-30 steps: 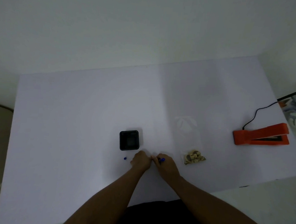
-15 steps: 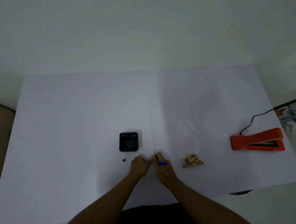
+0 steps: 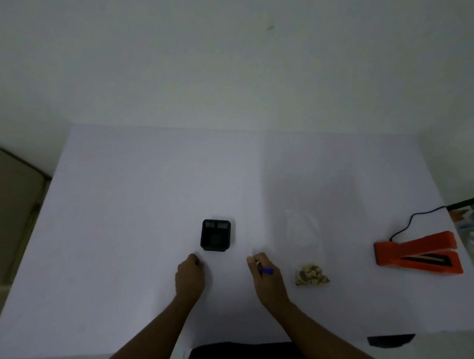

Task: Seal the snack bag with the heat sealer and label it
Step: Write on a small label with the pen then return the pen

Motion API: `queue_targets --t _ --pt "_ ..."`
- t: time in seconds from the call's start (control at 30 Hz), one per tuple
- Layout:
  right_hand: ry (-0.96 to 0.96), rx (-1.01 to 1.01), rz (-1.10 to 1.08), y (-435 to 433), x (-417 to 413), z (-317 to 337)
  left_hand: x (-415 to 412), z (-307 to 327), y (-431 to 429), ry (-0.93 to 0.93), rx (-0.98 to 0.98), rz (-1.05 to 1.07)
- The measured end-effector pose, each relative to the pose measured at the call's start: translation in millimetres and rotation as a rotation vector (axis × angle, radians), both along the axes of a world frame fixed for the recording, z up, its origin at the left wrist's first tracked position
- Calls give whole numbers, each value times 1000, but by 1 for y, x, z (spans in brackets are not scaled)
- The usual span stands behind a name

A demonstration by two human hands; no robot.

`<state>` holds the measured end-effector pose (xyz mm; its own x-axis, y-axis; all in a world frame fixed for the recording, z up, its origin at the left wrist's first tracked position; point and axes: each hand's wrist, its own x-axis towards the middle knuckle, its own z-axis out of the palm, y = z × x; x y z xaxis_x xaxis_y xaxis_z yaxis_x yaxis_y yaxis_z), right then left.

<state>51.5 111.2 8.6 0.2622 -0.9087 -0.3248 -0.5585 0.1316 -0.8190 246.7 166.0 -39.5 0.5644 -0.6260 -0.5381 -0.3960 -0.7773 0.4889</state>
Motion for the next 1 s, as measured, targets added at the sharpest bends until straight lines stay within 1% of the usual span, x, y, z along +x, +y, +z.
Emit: queue_targets --t 0.03,0.1,0.17,0.27,0.3,0.37,0.5,0.63,0.77,1.0 --pt "-24 5 0 0 1 8 1 1 2 5 -13 7" --pt "-111 47 -19 0 4 28 -1 13 4 77 -58 33" --pt "-213 126 -66 -1 7 51 -7 37 1 215 -135 61" --pt "-393 265 -216 -7 12 87 -16 91 -5 425 -315 63" --pt "-435 272 -262 -10 14 99 -18 109 -6 484 -389 60" --pt "-488 222 -313 -15 14 119 -20 141 -9 571 -503 46" --pt "-601 115 -382 -25 14 150 -24 180 -14 622 -558 -4" --pt "-622 67 -409 -31 17 166 -25 200 -19 631 -581 -38" --pt "-647 60 -455 -32 19 174 -26 210 -24 618 -598 -51" --pt "-660 15 -511 -37 17 182 -29 217 -29 674 -618 -23"
